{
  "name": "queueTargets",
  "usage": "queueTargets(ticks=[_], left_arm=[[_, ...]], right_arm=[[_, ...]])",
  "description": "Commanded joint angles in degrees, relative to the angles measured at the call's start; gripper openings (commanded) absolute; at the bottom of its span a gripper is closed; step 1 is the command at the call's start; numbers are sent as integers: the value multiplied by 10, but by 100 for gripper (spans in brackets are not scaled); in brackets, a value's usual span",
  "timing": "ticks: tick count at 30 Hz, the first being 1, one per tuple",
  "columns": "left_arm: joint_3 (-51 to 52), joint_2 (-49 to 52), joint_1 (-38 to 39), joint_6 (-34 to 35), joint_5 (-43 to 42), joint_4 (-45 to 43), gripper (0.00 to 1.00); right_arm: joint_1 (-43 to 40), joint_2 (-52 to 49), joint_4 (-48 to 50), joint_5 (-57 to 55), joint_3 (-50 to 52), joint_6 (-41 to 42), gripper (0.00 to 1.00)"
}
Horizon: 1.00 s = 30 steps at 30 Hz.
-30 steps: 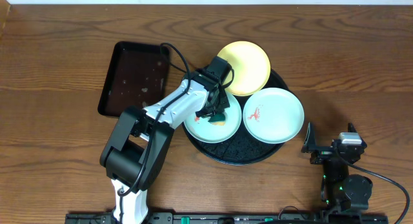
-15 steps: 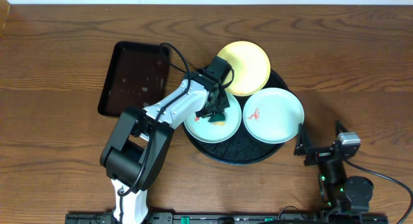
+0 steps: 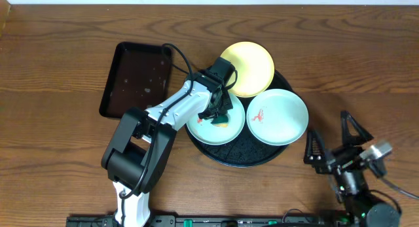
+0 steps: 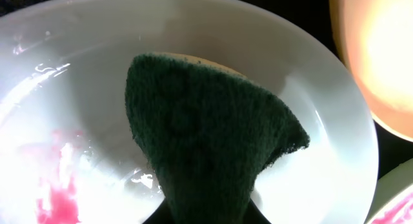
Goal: Clean dirty plates on tray and stack at the side
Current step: 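Move the right gripper to the right pale green plate's rim and grasp it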
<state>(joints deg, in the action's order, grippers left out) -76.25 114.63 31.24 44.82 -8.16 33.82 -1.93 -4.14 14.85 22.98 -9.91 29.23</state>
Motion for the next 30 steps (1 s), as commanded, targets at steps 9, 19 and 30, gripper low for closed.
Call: queueTargets(ticks=[9,19,30], left_arm=[[3,1,-1,1,12,1,14],[3,1,-1,1,12,1,14],[3,1,-1,1,12,1,14]], right_arm=[[5,-473,-466,129,-465,-251,99],[16,-723,-377,393,-548,-188,92],[164,-865,-478,-7,-593,-164,34]])
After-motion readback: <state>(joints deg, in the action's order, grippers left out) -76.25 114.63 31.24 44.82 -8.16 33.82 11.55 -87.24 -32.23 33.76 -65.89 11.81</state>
